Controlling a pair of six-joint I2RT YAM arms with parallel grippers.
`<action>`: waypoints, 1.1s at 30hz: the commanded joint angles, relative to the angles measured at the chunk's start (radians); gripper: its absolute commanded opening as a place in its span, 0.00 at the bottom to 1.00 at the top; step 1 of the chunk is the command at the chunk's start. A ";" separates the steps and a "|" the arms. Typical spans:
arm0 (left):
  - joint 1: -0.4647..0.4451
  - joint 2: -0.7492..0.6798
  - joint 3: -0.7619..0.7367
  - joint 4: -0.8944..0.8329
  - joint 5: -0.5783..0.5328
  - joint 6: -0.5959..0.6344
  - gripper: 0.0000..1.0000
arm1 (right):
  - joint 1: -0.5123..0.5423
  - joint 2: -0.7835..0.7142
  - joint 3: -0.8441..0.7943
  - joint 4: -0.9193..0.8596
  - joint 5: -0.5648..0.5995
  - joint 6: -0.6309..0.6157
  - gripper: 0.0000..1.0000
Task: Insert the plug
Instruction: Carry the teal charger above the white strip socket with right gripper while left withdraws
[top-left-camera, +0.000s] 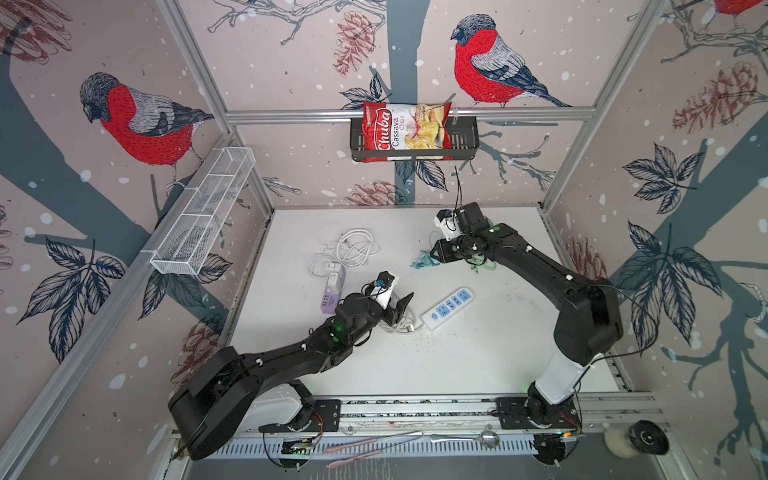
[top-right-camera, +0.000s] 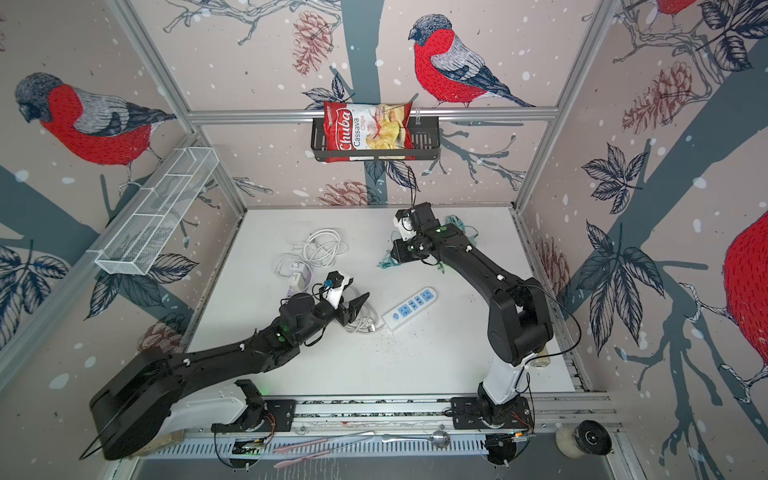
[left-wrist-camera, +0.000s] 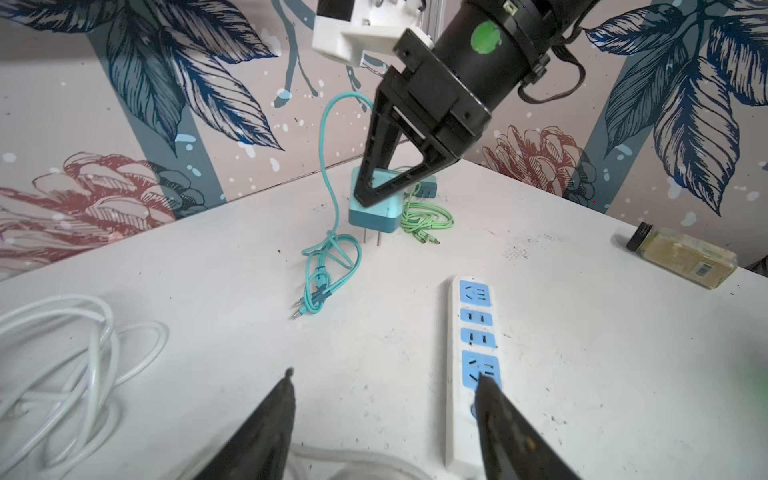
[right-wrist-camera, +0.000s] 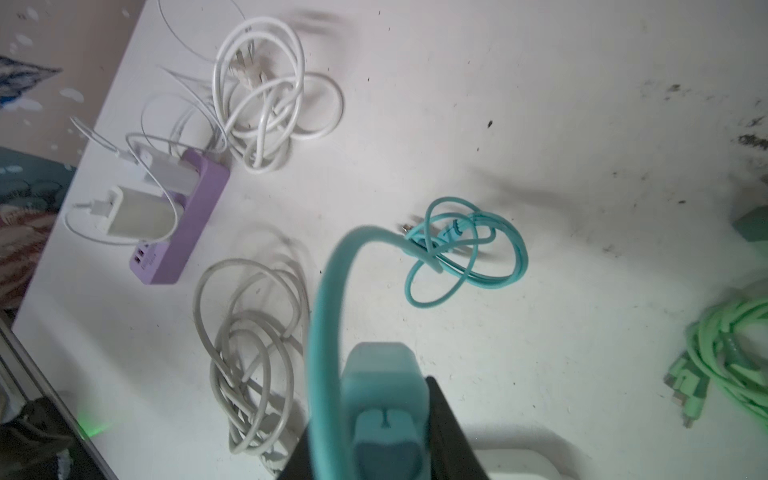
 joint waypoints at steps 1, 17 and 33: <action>-0.007 -0.071 -0.045 -0.051 -0.053 -0.051 0.68 | 0.026 -0.025 -0.042 -0.018 0.055 -0.028 0.00; -0.009 -0.157 -0.113 -0.023 -0.069 -0.036 0.67 | 0.102 -0.136 -0.243 -0.010 0.131 0.049 0.00; -0.009 -0.134 -0.133 0.038 -0.079 -0.032 0.67 | 0.163 -0.207 -0.331 -0.050 0.188 0.113 0.00</action>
